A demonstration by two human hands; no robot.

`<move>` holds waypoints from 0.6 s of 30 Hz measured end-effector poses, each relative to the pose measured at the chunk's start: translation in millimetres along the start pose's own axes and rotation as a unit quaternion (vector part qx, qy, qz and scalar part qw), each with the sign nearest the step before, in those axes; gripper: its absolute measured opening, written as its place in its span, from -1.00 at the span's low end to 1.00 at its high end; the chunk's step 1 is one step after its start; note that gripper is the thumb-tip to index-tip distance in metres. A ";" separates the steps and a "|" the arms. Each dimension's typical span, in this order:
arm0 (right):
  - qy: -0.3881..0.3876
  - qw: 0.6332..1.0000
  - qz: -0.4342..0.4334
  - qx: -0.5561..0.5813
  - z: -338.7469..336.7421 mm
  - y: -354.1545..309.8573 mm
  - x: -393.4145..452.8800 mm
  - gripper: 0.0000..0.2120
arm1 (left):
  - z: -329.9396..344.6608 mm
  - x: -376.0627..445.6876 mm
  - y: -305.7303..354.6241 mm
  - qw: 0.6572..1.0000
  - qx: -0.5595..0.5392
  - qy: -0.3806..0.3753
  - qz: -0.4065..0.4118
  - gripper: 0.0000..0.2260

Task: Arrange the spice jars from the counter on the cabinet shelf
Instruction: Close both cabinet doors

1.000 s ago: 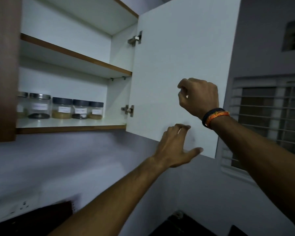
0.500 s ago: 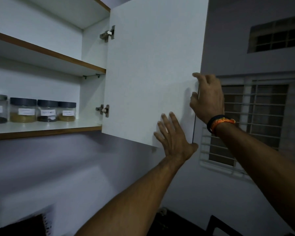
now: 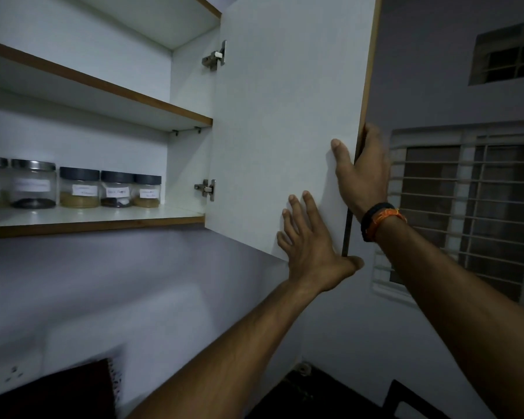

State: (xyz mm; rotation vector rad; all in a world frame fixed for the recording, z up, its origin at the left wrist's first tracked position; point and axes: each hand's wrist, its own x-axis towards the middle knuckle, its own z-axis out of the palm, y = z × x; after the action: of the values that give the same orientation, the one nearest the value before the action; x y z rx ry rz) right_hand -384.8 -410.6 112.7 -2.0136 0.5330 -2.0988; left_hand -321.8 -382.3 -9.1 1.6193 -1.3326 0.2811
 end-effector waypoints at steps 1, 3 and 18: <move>-0.002 1.000 -0.005 0.013 3.2 -6.8 -4.8 -0.60 | -6.6 -3.3 -3.2 1.000 -0.007 -0.001 0.004 0.34; -0.005 0.999 -0.016 0.035 10.7 -22.0 -14.5 -0.59 | -22.0 -10.6 -11.2 1.000 -0.026 -0.008 0.014 0.33; -0.055 0.994 -0.039 0.088 58.6 -130.1 -77.1 -0.28 | -139.5 -80.3 -52.8 0.992 -0.120 0.005 -0.028 0.00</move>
State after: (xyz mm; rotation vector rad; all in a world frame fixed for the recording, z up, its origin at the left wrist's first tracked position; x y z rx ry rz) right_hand -307.1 -269.8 91.5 -2.0636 0.2447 -1.9841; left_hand -253.4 -228.1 -24.0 1.4475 -1.2603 0.0905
